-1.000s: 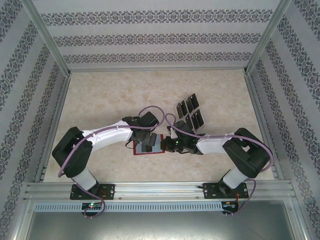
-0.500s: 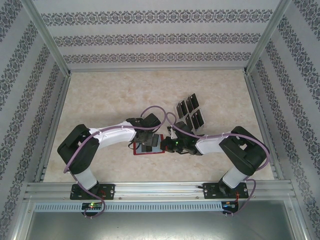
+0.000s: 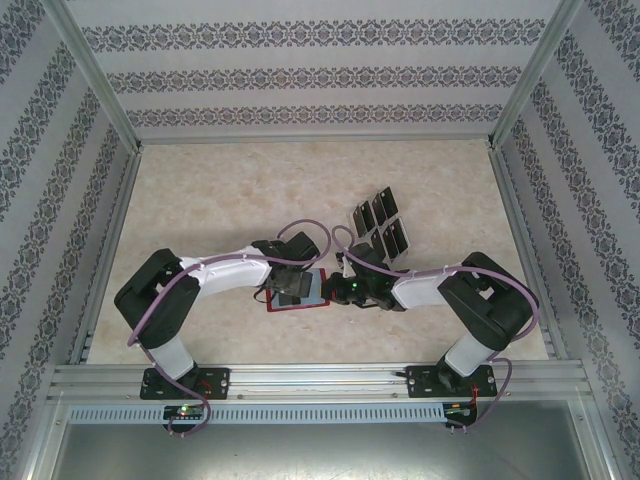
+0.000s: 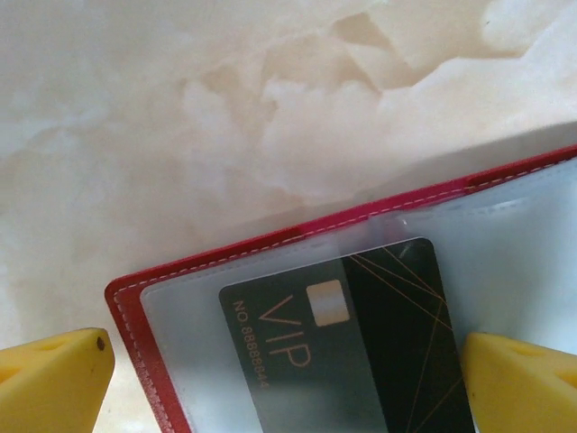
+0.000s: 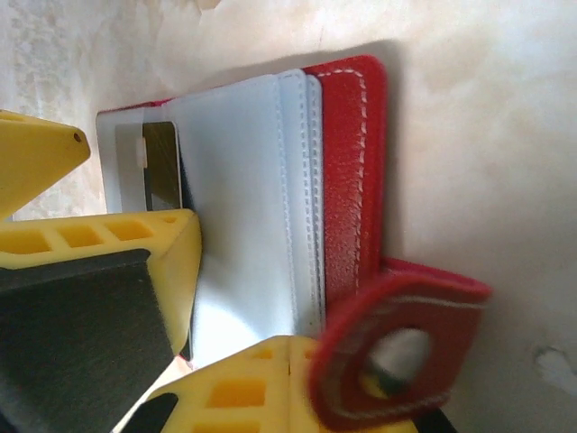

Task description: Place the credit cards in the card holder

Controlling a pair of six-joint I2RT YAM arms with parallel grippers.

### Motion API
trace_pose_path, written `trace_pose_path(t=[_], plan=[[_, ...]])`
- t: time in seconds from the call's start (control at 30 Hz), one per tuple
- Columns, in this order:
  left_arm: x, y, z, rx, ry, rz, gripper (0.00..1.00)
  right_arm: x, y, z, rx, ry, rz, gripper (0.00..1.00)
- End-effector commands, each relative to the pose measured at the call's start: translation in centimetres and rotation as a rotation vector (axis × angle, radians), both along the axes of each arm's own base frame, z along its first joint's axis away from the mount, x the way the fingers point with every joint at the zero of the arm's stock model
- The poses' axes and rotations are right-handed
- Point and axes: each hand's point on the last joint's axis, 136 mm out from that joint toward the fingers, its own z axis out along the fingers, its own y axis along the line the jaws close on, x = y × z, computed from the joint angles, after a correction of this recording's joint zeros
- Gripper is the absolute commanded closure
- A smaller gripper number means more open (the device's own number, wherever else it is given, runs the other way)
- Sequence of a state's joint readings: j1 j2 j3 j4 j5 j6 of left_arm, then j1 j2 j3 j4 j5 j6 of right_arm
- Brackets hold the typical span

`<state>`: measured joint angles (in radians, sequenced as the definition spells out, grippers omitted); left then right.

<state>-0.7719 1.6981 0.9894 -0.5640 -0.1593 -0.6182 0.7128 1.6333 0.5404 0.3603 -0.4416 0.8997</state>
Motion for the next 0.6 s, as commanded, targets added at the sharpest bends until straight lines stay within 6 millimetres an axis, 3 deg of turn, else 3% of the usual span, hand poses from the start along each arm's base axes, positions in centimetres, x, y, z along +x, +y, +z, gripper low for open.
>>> trace_pose_path(t=[0.0,0.57], plan=[[-1.3,1.9,-0.1,0.077,0.016,0.003,0.01,0.0,-1.2,-1.2,-0.041,0.019,-0.039,1.0],[-1.8,3.5,0.4,0.09,-0.003,0.018,0.01,0.2,-1.3,-1.3,-0.049,0.025,-0.041,1.0]])
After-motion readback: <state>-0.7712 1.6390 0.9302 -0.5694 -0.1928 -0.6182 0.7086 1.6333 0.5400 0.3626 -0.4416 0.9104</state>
